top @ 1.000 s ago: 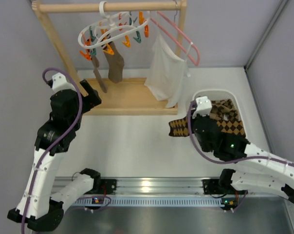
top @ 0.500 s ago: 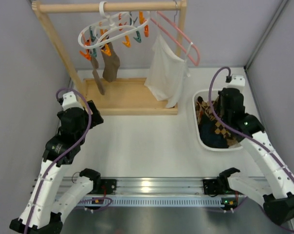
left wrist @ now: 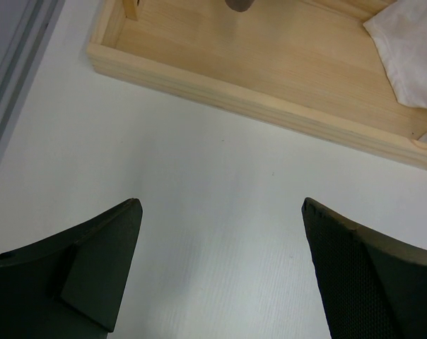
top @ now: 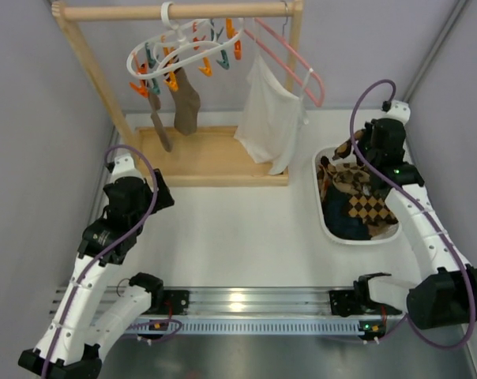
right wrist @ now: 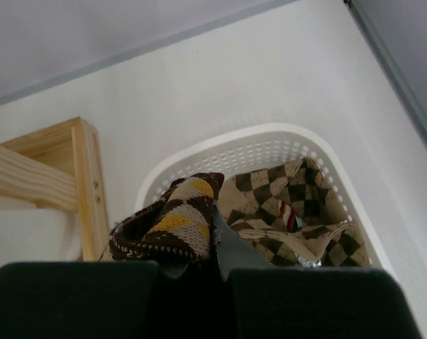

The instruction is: Remove the socks clipped to the hanger

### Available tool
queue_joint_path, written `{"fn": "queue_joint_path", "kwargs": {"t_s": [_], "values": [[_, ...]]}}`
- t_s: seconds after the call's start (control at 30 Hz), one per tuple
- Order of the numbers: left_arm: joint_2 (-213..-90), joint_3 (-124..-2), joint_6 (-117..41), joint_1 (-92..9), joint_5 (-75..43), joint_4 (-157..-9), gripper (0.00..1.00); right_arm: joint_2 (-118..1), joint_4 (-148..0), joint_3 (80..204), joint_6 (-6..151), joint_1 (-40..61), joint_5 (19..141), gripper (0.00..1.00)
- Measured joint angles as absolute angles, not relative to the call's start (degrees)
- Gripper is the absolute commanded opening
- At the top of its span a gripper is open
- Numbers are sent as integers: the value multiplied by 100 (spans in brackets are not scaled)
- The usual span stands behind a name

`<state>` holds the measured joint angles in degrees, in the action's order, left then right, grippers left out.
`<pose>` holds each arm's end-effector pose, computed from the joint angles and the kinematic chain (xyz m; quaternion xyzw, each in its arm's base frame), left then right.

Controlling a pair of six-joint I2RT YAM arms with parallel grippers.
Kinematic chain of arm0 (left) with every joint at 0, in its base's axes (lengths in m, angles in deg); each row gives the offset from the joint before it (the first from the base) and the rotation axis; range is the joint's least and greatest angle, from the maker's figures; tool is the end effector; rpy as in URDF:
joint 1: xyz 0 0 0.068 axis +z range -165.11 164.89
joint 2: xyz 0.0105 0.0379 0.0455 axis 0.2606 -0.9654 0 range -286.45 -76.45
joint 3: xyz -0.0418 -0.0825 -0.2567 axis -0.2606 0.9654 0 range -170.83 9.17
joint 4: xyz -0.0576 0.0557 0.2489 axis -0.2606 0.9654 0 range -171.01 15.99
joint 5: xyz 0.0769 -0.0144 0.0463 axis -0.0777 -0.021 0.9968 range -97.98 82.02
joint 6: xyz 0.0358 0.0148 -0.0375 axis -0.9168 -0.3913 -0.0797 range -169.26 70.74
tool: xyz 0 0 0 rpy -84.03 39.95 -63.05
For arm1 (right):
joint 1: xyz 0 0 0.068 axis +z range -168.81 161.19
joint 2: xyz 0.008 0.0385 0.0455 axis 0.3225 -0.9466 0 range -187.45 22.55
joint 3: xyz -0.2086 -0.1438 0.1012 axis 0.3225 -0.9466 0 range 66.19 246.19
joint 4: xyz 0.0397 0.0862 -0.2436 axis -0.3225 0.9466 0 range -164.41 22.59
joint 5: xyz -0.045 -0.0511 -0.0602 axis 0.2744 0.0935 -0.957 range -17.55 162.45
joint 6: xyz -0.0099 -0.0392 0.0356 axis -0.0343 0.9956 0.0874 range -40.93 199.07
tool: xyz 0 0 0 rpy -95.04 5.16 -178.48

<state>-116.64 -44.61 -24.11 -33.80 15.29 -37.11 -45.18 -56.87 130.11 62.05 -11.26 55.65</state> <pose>0.1319 -0.0298 0.3459 -0.1480 0.8425 -0.0197 0.5175 0.2680 0.0251 0.3621 0.1495 0.8074 0.0009 0.5708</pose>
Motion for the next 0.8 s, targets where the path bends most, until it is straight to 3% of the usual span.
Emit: {"fn": "queue_joint_path", "kwargs": {"t_s": [0.1, 0.17, 0.23, 0.43, 0.8], "values": [[-11594, -4458, -2411, -3380, 1494, -3728, 98, -4509, -6001, 12288, 5991, -1181, 5620, 6], [-11574, -4458, -2411, -3380, 1474, -3728, 98, -4463, -6067, 11735, 5808, -1192, 5666, 45], [-11557, -4458, -2411, -3380, 1443, -3731, 98, -4391, -6095, 11186, 5650, -1196, 5712, 73], [-11559, -4458, -2411, -3380, 1391, -3731, 98, -4196, -6023, 10830, 5543, -1198, 5618, 89], [-11559, -4458, -2409, -3380, 1393, -3731, 98, -3250, -5842, 11247, 5696, -1198, 5196, 92]]}}
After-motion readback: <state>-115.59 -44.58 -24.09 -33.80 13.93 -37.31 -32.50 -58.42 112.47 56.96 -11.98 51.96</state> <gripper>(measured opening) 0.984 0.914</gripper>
